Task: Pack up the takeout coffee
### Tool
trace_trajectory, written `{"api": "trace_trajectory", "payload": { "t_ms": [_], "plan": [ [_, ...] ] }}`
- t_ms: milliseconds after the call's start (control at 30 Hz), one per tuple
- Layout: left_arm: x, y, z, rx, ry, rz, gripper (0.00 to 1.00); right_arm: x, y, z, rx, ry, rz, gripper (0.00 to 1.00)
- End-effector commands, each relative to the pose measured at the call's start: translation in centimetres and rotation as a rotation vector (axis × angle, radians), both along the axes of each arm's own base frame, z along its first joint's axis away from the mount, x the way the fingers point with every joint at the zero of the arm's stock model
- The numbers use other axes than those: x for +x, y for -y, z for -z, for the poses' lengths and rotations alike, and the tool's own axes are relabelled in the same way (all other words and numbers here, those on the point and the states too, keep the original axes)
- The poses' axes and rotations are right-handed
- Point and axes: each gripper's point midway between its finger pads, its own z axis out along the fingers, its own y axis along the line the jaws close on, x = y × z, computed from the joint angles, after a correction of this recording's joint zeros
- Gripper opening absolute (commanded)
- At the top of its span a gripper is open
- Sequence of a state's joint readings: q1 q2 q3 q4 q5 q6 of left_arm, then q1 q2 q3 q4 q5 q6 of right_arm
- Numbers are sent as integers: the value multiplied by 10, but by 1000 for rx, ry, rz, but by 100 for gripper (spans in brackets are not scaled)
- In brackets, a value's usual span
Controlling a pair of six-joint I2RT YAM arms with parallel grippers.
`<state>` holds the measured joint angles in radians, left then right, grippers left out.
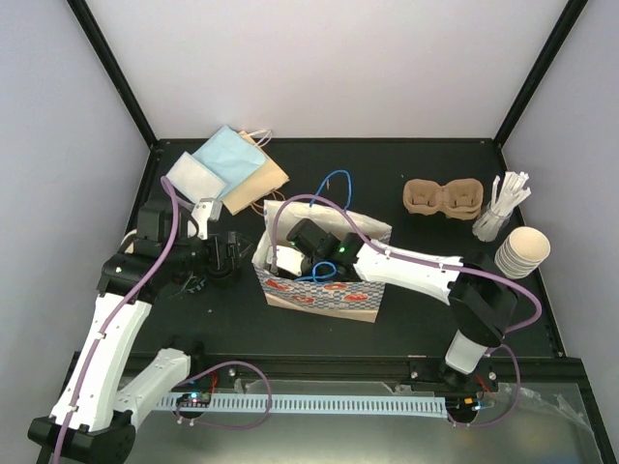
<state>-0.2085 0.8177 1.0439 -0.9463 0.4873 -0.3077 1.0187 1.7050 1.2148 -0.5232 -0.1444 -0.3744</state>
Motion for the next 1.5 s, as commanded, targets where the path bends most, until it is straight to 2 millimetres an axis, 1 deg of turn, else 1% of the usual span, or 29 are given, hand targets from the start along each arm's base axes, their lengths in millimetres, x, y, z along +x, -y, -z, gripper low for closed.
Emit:
{"api": "trace_trajectory", "payload": {
  "t_ms": [0,100,200,233,267,300,333,433,633,767,867,1000,1200,1333,1467],
  "plan": [
    [-2,1,-5,-12,7,8,97,-42,79,70,-366,-196,9,62],
    [-2,1,-5,-11,6,7,97,-36,73,50,-319,-158,12,62],
    [-2,1,-5,-11,7,8,97,-32,71,37,-301,-130,16,63],
    [-2,0,-5,-11,7,8,97,-30,71,34,-301,-120,22,74],
    [-2,0,-5,-11,5,7,97,-28,70,30,-298,-110,31,92],
    [-2,0,-5,-10,6,7,97,-25,69,26,-292,-98,41,99],
    [-2,0,-5,-9,5,8,97,-22,68,22,-283,-87,49,100],
    [-2,0,-5,-9,4,8,97,-21,63,7,-258,-86,56,100],
    [-4,1,-4,-5,-2,19,97,-14,62,-21,-217,-34,85,100],
    [-5,1,0,0,-12,25,97,-15,61,-40,-184,-28,88,100],
    [-6,2,3,0,-20,30,97,-10,61,-54,-165,-5,122,100],
    [-8,3,8,-2,-34,40,97,-9,56,-80,-92,12,138,100],
    [-13,11,12,-19,-50,74,97,-6,51,-128,57,57,182,100],
    [-17,20,8,-28,-42,98,97,-4,52,-159,151,81,230,100],
    [-19,34,2,-3,-18,122,96,-1,57,-191,248,94,313,100]
  ]
}}
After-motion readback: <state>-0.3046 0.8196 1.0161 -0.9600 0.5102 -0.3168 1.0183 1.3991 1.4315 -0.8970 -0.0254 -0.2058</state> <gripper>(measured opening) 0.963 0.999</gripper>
